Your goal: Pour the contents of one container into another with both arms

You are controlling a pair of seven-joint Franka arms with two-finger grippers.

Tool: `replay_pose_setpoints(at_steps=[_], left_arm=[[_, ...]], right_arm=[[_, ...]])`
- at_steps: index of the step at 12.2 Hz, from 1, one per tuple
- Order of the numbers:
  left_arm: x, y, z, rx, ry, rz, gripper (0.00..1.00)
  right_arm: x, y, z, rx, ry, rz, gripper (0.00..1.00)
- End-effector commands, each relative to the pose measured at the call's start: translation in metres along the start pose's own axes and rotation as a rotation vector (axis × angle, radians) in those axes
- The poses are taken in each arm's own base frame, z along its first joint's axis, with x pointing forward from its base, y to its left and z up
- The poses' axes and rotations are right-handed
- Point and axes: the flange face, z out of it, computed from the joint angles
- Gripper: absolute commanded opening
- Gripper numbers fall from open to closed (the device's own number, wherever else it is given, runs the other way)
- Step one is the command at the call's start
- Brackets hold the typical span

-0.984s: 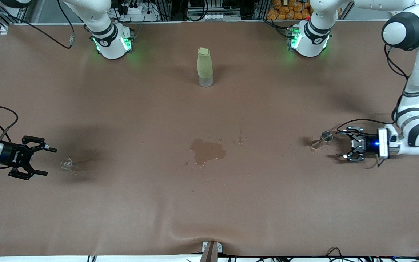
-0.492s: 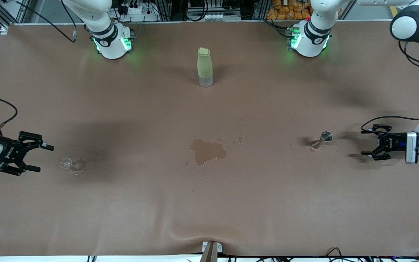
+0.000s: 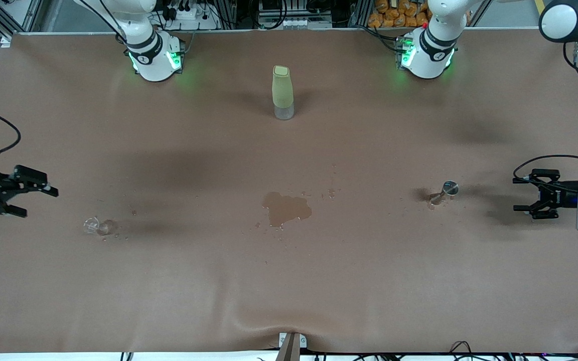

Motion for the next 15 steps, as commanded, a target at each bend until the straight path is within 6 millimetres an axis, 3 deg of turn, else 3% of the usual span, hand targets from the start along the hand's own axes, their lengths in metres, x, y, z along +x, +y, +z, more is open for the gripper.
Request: replay_pose_setpoints(at_steps=[1,3,4,8,11,15], left_arm=[[0.048,0.051,-0.029,0.092,-0.124,-0.072,1.0],[0.07,0.07,-0.036,0.127,-0.153,-0.093,1.0],[0.078,0.079,-0.04,0.142,-0.159,-0.1,1.0],[0.128,0.136,-0.053,0.27,-0.273,-0.199,1.0],[0.171,0.181,-0.05,0.374,-0.331,-0.284,1.0],[0.221,0.244,-0.039,0.497,-0.366,-0.354,1.0]], right_arm=[[-0.033,0.006,-0.022,-0.041,-0.071,0.145,1.0],[-0.049,0.003,-0.038,-0.051,-0.137,0.253,1.0],[-0.057,-0.004,-0.056,-0.07,-0.137,0.317,1.0],[-0.052,-0.063,-0.084,-0.152,-0.178,0.522,1.0],[-0.048,-0.098,-0.099,-0.15,-0.188,0.501,1.0],[-0.046,-0.125,-0.111,-0.218,-0.213,0.444,1.0]])
